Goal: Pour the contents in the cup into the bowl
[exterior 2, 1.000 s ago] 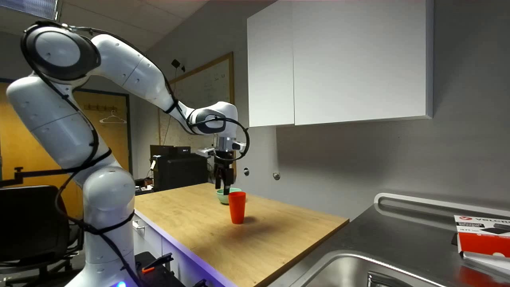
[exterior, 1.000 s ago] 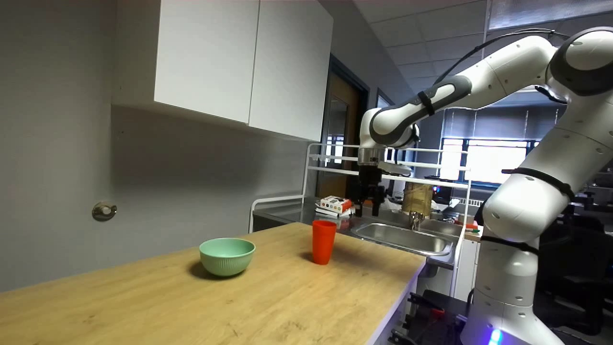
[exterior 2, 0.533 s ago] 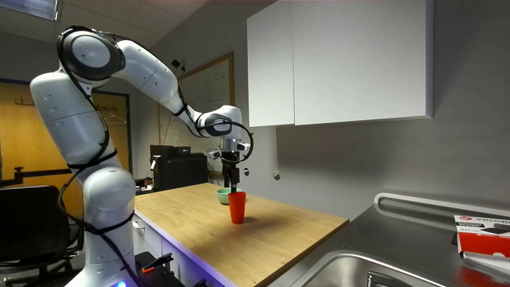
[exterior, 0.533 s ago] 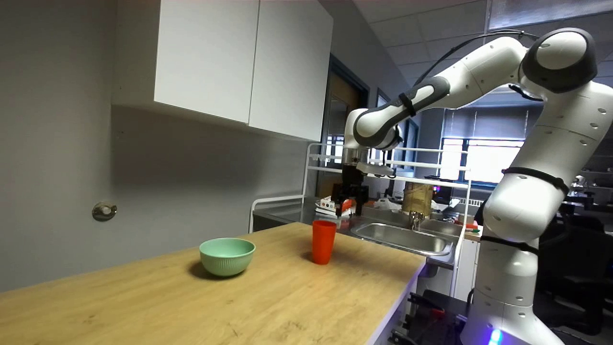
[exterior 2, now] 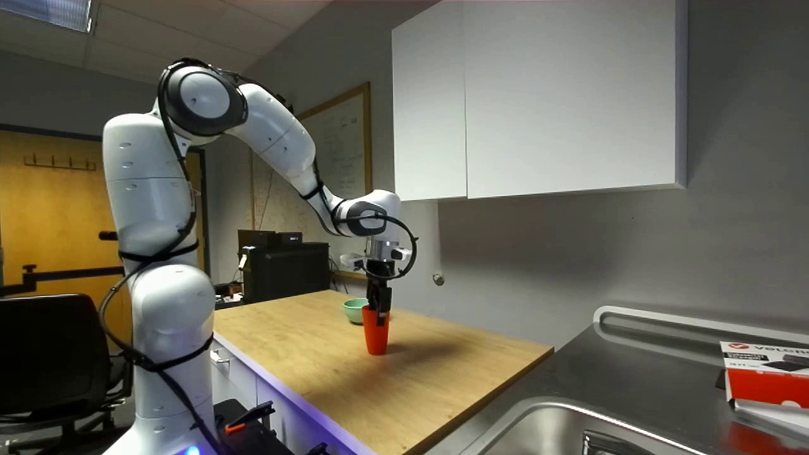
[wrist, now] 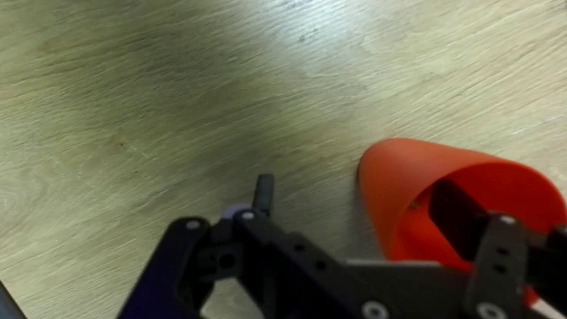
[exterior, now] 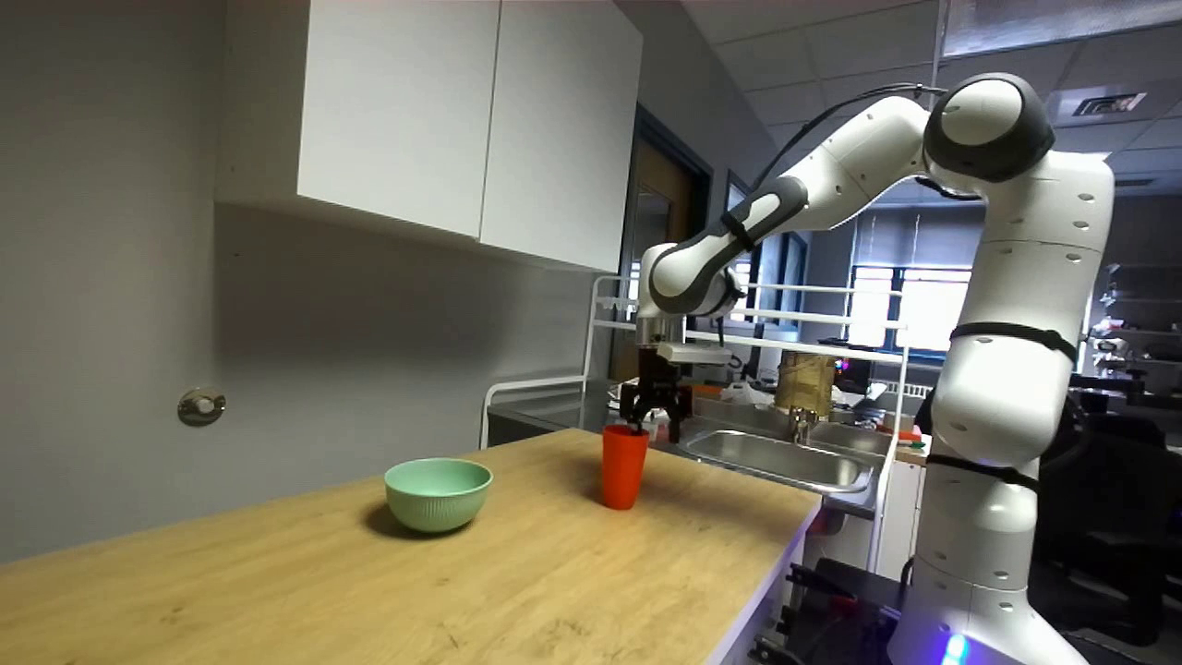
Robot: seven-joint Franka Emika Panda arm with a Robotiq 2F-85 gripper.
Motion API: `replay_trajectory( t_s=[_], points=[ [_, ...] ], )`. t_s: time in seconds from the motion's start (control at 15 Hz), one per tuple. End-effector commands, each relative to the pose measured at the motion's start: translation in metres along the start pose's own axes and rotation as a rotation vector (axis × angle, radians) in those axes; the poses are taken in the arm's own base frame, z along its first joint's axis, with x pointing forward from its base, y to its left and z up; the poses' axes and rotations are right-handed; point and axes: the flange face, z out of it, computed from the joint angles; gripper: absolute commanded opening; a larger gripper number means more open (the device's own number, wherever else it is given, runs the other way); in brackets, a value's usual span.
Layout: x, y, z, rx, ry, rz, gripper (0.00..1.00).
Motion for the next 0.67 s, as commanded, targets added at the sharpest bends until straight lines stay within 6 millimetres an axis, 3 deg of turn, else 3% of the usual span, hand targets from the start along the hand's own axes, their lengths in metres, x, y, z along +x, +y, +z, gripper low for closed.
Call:
replay_trajectory(
  t_s=[0.0,0.47,0.53,0.6],
  points=[
    [0.020,-0.004,0.008,0.004,-0.018,0.042,0.59],
    [0.023,-0.016,0.012,-0.019,-0.022,0.051,0.06],
    [0.022,-0.020,0.011,-0.023,-0.019,0.051,0.00],
    [0.019,-0.025,0.009,-0.031,-0.014,0.051,0.00]
  ],
)
